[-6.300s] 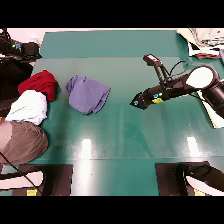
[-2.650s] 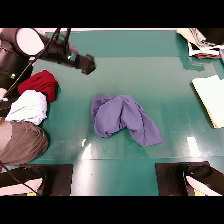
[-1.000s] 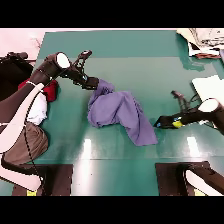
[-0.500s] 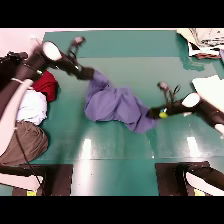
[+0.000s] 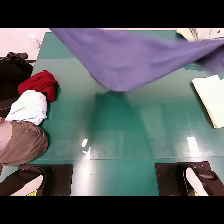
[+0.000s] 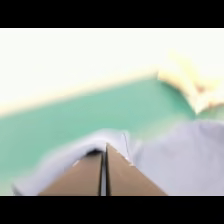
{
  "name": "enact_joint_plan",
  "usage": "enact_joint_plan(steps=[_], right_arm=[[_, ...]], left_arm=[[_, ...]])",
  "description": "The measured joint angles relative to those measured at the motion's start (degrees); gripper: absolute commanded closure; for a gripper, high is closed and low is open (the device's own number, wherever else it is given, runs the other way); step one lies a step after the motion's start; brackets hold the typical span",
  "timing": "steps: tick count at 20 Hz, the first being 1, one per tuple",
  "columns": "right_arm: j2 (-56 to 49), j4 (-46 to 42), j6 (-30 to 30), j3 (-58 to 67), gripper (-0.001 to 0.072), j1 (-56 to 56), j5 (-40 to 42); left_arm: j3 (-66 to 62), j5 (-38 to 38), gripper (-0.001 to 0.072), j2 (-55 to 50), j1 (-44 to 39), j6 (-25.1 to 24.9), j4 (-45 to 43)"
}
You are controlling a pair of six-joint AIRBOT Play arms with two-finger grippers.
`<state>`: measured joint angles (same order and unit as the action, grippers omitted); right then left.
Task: Fold the shirts.
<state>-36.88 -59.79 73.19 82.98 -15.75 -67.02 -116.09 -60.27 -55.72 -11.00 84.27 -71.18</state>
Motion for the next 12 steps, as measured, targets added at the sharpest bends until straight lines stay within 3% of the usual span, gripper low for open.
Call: enact_joint_plan(steps=[6, 12], right_arm=[[1.6, 0.7, 1.4, 11.8, 0.0688, -13.4, -4.7], [-6.9, 4.6, 8.4, 10.5, 0.0687, -14.7, -13.6]], left_arm=[[-0.6, 5.2, 0.0688, 9.2, 0.3, -0.3, -8.8], [4.1, 4.0, 0.0688, -2.3, 0.3, 1.0, -14.8]])
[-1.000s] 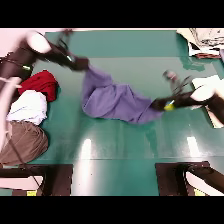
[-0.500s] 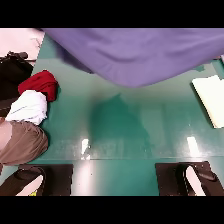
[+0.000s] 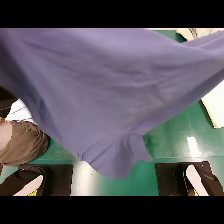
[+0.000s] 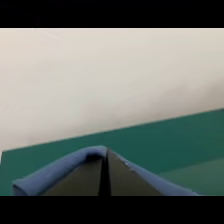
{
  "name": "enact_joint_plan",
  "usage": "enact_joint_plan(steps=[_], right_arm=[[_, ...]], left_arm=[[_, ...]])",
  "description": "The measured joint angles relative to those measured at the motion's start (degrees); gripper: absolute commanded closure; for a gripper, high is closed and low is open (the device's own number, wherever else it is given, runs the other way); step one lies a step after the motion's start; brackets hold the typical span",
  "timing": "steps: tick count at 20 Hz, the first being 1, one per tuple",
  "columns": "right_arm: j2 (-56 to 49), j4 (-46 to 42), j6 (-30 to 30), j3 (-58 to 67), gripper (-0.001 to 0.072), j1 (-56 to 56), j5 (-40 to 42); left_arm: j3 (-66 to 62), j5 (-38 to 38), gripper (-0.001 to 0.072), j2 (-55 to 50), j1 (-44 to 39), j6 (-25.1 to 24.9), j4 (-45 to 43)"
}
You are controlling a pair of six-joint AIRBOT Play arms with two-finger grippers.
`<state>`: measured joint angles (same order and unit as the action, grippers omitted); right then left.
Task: Fold the shirts.
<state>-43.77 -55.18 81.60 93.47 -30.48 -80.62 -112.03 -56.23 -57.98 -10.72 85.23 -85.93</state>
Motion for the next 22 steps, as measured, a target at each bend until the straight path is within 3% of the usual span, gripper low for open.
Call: enact_joint_plan(steps=[4, 8, 11, 12, 13, 14, 15, 19, 22], right_arm=[[-4.3, -2.3, 4.0, -14.5, 0.0687, 7.8, -1.4], [-9.9, -7.6, 7.8, -29.9, 0.0687, 17.9, 5.2], [-16.1, -9.2, 9.2, -34.2, 0.0687, 21.8, 11.5], [-18.3, -9.6, 9.4, -34.1, 0.0686, 22.5, 13.2], [-20.2, -9.8, 9.5, -33.4, 0.0660, 23.0, 14.6], [-21.9, -10.0, 9.6, -32.2, 0.0427, 23.1, 15.7], [-23.5, -10.3, 9.7, -30.5, 0.0220, 23.1, 16.6], [-26.6, -10.8, 9.0, -24.3, 0.0278, 19.9, 15.7], [-24.4, -10.8, 6.6, -22.6, 0.0278, 16.7, 14.2]], left_arm=[[0.9, -1.2, 0.0687, -16.7, 0.0, 0.2, 4.7], [1.2, -1.0, 0.0687, -34.2, 0.0, 0.2, 12.1], [1.2, 0.4, 0.0686, -42.4, 0.3, 0.0, 14.4], [1.2, 1.2, 0.0647, -44.0, 0.6, 0.0, 14.7], [0.9, 1.5, 0.0324, -45.1, 0.8, 0.0, 15.1], [0.3, 1.4, 0.0035, -46.0, 1.2, 0.0, 15.3], [-0.7, 1.1, 0.0031, -46.4, 1.8, 0.0, 15.5], [-4.4, -6.4, 0.0032, -44.9, 6.1, 0.3, 15.8], [0.5, -12.2, 0.0030, -39.1, 9.5, 0.2, 15.8]])
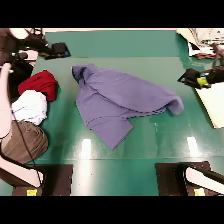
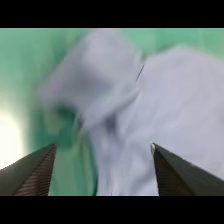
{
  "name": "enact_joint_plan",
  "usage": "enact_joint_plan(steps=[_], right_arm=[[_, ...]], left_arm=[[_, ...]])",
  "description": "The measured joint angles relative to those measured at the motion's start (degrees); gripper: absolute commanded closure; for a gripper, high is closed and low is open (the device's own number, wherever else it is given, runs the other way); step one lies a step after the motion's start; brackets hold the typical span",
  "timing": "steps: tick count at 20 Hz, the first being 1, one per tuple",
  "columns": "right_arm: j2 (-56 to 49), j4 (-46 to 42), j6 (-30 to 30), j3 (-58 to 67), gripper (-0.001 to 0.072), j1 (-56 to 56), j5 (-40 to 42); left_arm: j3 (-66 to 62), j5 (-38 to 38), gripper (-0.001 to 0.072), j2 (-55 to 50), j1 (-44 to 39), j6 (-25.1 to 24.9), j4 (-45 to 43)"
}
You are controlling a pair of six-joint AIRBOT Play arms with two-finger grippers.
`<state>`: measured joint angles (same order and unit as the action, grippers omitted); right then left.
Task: Fold the shirts.
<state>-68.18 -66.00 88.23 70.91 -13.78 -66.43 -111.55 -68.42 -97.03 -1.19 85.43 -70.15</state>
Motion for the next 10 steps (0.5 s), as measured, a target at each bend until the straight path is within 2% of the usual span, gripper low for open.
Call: enact_joint_plan(steps=[4, 10], right_arm=[[6.0, 0.2, -2.0, -1.2, 0.0278, -2.2, -1.9], [13.1, 3.1, -3.4, -6.7, 0.0278, -2.9, -0.9]], left_arm=[[18.5, -3.1, 0.0030, 10.7, 0.5, 0.1, 0.1], [53.8, 7.9, 0.0030, 27.0, -5.8, 5.4, 3.3]])
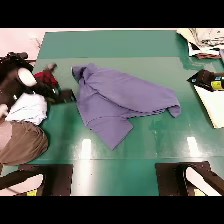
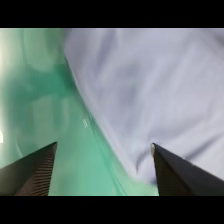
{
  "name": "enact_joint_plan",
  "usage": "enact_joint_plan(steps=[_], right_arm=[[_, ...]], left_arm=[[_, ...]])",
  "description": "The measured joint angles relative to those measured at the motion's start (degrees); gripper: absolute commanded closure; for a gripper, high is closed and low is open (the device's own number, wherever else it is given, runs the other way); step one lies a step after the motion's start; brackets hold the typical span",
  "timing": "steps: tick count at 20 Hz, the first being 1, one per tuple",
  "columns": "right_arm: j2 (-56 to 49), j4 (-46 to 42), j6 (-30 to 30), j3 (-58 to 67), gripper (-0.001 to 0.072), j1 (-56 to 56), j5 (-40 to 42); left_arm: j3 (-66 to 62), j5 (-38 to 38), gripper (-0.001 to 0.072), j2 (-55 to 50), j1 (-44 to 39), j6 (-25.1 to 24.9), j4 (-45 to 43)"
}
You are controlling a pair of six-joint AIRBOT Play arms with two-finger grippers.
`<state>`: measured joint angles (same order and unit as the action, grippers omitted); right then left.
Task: Fold the shirts.
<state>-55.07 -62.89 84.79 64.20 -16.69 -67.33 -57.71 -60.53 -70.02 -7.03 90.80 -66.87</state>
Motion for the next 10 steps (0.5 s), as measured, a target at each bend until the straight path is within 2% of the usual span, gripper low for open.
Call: enact_joint_plan(steps=[3, 7, 8, 10], right_arm=[[1.2, 1.7, -0.3, -1.9, 0.0278, -0.1, 0.6], [1.7, 2.9, -0.8, -2.9, 0.0279, -0.1, 1.2], [1.8, 3.0, -0.8, -3.0, 0.0279, -0.1, 1.2], [1.9, 3.1, -0.9, -3.1, 0.0278, -0.2, 1.2]], left_arm=[[10.3, 5.3, 0.0030, 3.0, -5.2, 1.7, 3.4], [17.2, 12.4, 0.0030, 4.2, -12.0, 4.7, 6.7], [17.9, 13.9, 0.0099, 4.2, -13.7, 5.1, 7.5], [18.9, 17.4, 0.0495, 4.3, -16.5, 5.6, 8.8]])
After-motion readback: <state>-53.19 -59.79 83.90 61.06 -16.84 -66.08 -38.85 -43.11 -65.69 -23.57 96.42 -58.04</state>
